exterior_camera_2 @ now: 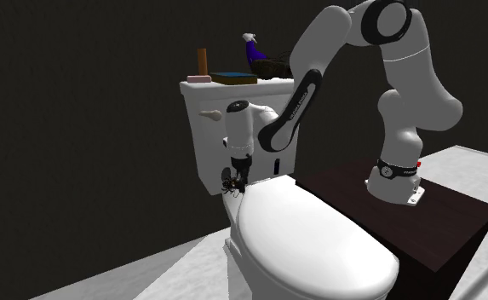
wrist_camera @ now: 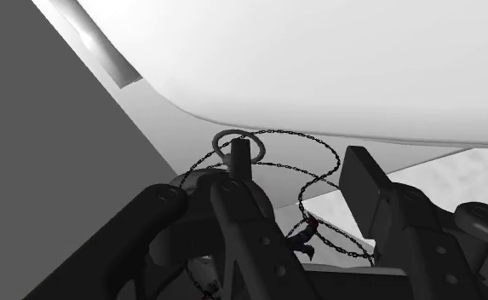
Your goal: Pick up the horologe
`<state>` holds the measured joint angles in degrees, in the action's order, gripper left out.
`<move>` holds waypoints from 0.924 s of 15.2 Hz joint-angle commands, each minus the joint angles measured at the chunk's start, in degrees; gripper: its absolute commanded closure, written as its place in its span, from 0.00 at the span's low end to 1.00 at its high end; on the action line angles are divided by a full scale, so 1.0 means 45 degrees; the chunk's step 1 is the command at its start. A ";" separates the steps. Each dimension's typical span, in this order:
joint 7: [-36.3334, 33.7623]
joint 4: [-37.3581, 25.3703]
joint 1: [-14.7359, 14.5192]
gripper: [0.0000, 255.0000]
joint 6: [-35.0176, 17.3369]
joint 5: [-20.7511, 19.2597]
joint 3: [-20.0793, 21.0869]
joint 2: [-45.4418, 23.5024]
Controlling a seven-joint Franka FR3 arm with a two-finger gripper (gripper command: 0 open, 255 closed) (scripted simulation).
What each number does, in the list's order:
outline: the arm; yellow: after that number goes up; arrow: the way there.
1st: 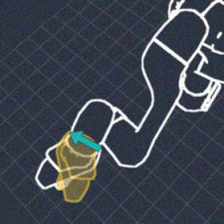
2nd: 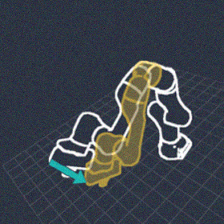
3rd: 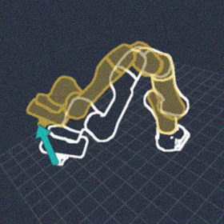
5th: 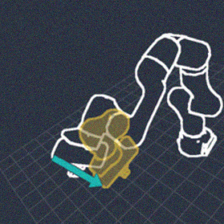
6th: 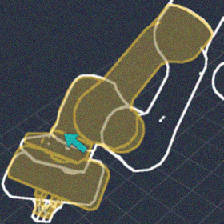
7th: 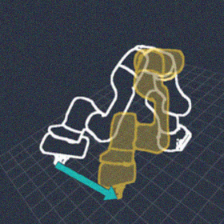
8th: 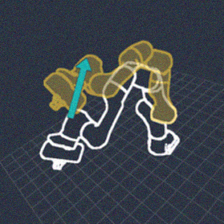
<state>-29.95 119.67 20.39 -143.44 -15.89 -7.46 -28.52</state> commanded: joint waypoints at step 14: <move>0.0184 0.0100 0.0152 1.00 0.0916 0.0020 -0.0098 0.0982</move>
<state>-29.52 120.50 20.28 -139.77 -15.59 -7.00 -25.09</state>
